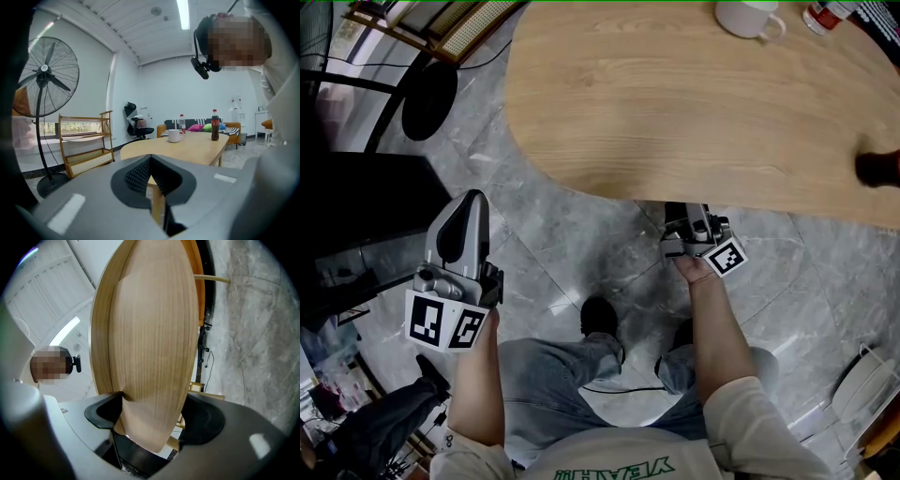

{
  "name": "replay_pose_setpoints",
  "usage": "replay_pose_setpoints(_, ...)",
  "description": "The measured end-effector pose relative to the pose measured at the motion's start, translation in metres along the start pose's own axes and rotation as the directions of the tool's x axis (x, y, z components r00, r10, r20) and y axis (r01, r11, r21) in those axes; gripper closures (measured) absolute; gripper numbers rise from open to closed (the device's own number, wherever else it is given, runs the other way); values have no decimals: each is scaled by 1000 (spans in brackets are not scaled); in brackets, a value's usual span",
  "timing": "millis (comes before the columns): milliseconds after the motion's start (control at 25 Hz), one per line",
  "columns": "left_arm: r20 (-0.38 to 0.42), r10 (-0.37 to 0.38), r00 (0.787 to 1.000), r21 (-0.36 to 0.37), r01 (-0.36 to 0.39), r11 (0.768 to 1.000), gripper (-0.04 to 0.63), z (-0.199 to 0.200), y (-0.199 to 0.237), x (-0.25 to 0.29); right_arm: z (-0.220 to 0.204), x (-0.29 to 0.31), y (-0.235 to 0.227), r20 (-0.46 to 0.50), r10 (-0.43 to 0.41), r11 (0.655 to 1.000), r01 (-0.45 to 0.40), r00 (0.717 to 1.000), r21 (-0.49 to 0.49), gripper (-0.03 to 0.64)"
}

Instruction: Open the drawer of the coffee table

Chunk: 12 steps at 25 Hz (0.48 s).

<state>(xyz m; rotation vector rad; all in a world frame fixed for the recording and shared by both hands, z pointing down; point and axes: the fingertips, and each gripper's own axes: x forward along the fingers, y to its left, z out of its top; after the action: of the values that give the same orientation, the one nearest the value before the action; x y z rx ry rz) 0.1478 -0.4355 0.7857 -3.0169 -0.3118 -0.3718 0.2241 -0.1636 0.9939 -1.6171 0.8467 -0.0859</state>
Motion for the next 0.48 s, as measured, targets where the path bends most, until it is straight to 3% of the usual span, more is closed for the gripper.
replay_pose_setpoints(480,1,-30,1000,-8,30,1000,597,10,-17,-8,-24,-54,33,-30,-4,996,6,1000,84,221)
